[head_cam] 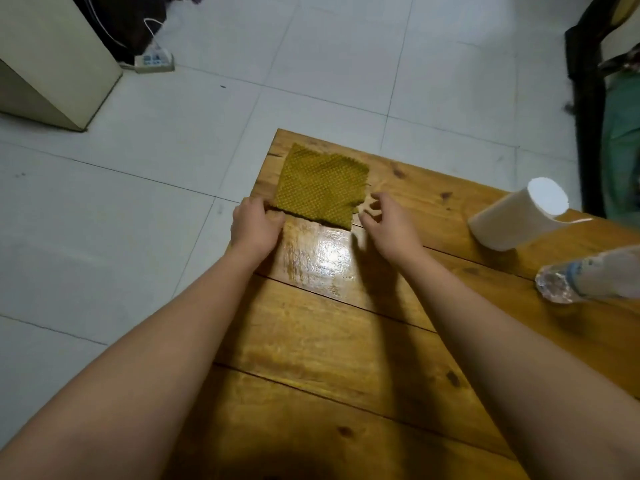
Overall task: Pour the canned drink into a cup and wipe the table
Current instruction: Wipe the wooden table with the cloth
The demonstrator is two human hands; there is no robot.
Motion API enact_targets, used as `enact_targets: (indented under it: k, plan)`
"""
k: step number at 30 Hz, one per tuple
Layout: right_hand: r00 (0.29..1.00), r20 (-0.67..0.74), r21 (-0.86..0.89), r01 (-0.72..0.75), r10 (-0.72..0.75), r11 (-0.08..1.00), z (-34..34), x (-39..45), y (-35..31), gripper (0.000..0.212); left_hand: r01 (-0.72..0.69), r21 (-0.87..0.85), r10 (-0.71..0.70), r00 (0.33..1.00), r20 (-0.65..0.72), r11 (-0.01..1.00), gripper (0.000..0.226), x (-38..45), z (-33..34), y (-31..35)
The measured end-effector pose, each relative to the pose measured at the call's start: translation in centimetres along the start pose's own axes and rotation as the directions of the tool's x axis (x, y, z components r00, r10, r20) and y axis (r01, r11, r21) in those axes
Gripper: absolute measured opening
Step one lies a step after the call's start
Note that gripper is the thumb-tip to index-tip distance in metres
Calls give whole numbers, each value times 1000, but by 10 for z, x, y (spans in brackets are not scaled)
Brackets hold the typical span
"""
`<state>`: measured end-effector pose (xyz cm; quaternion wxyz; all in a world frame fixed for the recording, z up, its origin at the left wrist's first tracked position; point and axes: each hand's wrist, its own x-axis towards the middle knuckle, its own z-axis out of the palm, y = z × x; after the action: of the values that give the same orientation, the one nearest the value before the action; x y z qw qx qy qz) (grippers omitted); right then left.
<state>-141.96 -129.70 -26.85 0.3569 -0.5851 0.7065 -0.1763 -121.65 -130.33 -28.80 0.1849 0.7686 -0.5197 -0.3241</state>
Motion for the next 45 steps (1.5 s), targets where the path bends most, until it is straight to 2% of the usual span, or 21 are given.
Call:
enact_targets:
  k: [6, 10, 14, 17, 19, 23, 27, 29, 31, 36, 41, 45]
  plan:
    - [993, -105, -43, -49, 44, 998, 21, 34, 3, 45, 18, -136, -33, 994, -107, 991, 31, 34, 16, 6]
    - [987, -104, 23, -124, 126, 992, 30, 48, -3, 46, 27, -162, -47, 991, -123, 986, 30, 44, 23, 10]
    - [970, -115, 46, -210, 214, 977, 37, 55, -10, 34, 55, -155, -74, 990, -120, 986, 20, 47, 24, 11]
    - [969, -89, 13, -230, 230, 973, 38, 55, -14, 22, 45, -134, -62, 990, -124, 990, 19, 46, 22, 12]
    - [968, -71, 52, -238, 242, 970, 37, 54, -15, 25, 27, -161, -47, 992, -120, 987, 18, 44, 20, 11]
    - [973, -58, 215, -208, 225, 954, 34, 47, -19, 23, 7, -324, -21, 999, -41, 946, 9, 35, 15, 17]
    - [957, -20, 483, -245, 290, 841, 30, 32, -18, 16, 54, -485, -35, 998, 48, 873, 5, 15, 9, 29]
    - [945, -39, 523, -258, 325, 813, 27, 23, -14, 14, 100, -535, -63, 994, 87, 839, 3, 3, 8, 33]
    - [938, -49, 546, -263, 344, 795, 23, 13, -7, 14, 149, -576, -83, 987, 140, 804, 10, -10, 8, 38]
    - [933, 23, 617, -296, 359, 729, 3, -21, 9, 14, 204, -641, -70, 971, 229, 740, 10, -45, 11, 56]
    - [925, 63, 712, -304, 374, 633, -28, -67, 32, 8, 175, -625, -28, 971, 238, 761, 13, -90, 22, 80]
    - [918, 35, 750, -285, 395, 597, -62, -119, 55, 8, 165, -656, 3, 969, 247, 736, 18, -144, 37, 106]
